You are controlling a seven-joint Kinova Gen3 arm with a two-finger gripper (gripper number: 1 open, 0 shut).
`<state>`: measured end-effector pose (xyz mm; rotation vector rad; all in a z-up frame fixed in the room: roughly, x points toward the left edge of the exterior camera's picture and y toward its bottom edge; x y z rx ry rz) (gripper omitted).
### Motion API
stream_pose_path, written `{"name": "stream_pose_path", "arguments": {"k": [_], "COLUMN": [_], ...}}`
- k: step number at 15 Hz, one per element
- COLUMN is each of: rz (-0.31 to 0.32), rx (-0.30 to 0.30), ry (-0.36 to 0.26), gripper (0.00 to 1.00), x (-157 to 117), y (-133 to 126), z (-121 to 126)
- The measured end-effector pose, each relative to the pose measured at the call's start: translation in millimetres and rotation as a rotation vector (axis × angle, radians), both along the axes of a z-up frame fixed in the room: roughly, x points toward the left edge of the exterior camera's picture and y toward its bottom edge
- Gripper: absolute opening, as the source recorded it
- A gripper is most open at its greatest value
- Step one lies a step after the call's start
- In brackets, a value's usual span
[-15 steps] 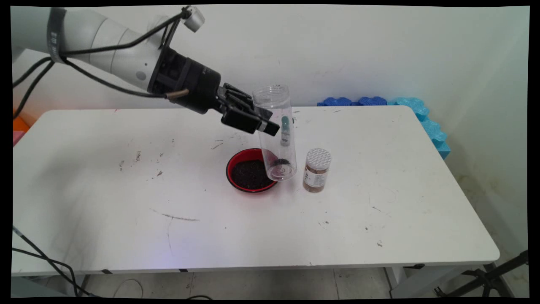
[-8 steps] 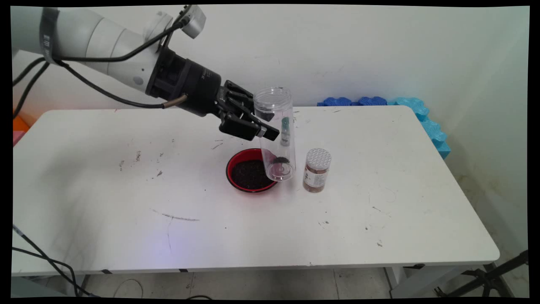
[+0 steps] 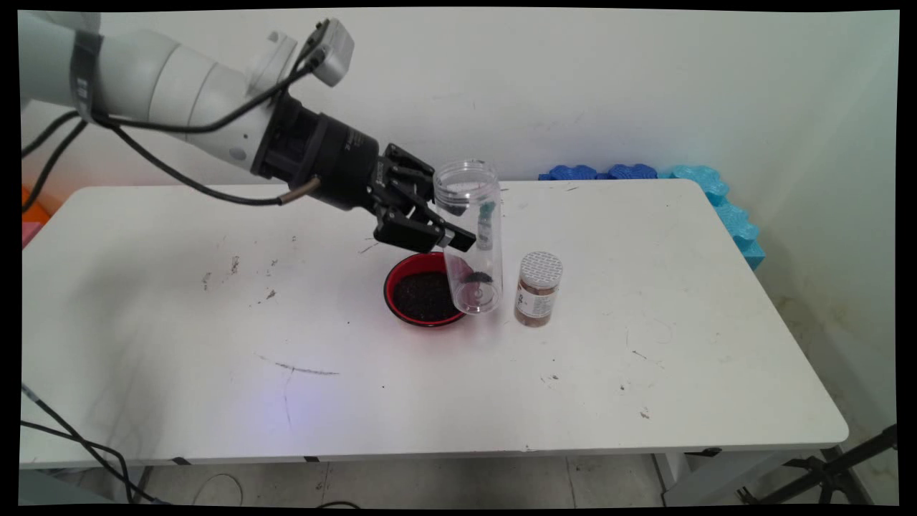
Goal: Place the picked object on the table
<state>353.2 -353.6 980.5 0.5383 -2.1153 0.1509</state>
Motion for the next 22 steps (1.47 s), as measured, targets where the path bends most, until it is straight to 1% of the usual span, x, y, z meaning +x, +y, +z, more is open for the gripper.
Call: {"name": "stream_pose_path", "arguments": {"k": [2,8,15,22], "rz": [-0.006,-0.015,-0.005,0.012], "rx": [-0.008,-0.025,-0.011,0.004], "ry": [-0.004,-0.021,-0.045,-0.059], "gripper": [0.0,0.0,0.0,0.0], "x": [-1.8,-12.8,-29.4,-40.2], "y": [2.4,7.8,9.1,9.2], "z": [-11.5,-60.3,-107.5,-136.8]}}
